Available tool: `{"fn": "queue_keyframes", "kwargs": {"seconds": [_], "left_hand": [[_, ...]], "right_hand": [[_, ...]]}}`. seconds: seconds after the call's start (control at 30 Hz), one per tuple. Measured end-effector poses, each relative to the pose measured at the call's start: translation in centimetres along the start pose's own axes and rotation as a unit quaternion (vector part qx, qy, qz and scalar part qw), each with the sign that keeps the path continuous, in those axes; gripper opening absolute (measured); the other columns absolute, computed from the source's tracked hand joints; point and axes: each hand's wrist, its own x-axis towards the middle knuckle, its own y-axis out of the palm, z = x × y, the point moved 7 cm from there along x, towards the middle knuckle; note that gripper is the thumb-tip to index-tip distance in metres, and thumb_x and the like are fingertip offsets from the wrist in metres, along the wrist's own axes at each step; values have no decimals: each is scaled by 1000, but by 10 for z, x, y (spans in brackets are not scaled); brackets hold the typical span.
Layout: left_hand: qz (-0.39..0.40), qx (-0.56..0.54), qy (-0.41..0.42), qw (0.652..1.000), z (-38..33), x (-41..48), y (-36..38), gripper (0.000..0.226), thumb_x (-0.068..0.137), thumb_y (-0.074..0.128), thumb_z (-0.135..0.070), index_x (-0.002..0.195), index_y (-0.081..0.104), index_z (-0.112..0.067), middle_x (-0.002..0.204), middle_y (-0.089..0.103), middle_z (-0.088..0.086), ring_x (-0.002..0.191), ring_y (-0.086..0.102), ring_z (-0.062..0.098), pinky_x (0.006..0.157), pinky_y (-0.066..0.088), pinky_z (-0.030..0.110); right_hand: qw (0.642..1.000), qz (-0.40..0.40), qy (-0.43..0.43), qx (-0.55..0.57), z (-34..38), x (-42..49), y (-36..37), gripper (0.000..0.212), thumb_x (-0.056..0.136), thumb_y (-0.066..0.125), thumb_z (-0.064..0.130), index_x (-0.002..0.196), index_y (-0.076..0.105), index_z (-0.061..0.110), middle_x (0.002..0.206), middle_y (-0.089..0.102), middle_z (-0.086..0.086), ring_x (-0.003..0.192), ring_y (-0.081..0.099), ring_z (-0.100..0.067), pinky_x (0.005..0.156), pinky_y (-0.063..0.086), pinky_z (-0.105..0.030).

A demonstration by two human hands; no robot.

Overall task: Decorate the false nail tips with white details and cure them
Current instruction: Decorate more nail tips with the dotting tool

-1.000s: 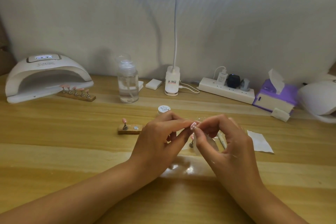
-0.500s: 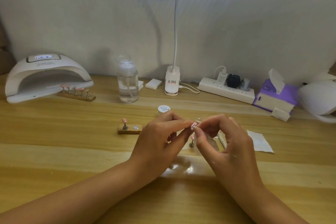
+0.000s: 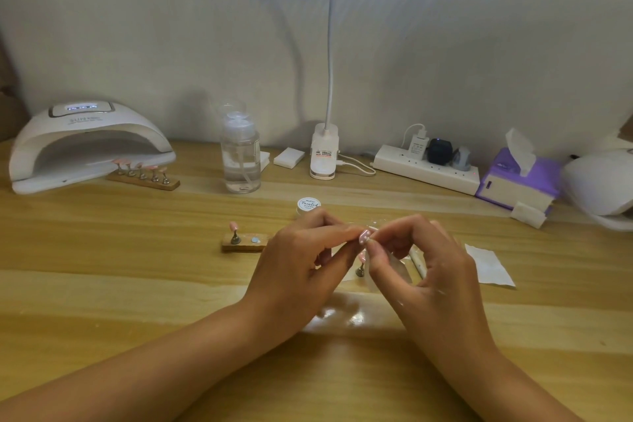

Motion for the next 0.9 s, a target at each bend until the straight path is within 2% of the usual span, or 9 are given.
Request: {"fn": "queue_keyframes", "kwargs": {"seconds": [0.17, 0.4, 0.67, 0.9], "left_hand": [[-4, 0, 0, 1000, 0, 0, 0, 25, 93, 59, -27, 112, 75, -22, 84, 59, -8, 67, 55, 17, 59, 48, 43], [-2, -1, 2, 1000, 0, 0, 0, 24, 93, 60, -27, 111, 76, -24, 84, 56, -15, 67, 54, 15, 59, 49, 39], [-10, -1, 6, 1000, 1, 0, 0, 23, 92, 62, -26, 110, 76, -25, 84, 56, -16, 65, 54, 15, 58, 49, 39], [-22, -19, -6, 1000, 2, 1, -2, 20, 91, 66, -25, 108, 76, -29, 82, 62, -14, 63, 54, 13, 58, 47, 29]], "right_hand": [[1000, -5, -9, -11, 2, 0, 0, 8, 82, 72, 17, 82, 65, 21, 76, 62, 16, 77, 58, -12, 74, 48, -53], [1000, -16, -2, -4, 4, 1, -2, 8, 84, 65, 29, 81, 65, 22, 76, 61, 19, 78, 58, -12, 76, 48, -52], [1000, -7, 0, -10, 2, 0, -1, 5, 82, 70, 21, 80, 66, 20, 75, 62, 16, 77, 57, -11, 74, 48, -51], [999, -36, 10, -8, 2, 1, -5, 6, 80, 67, 19, 78, 63, 22, 73, 60, 17, 76, 57, -12, 75, 47, -52]]}}
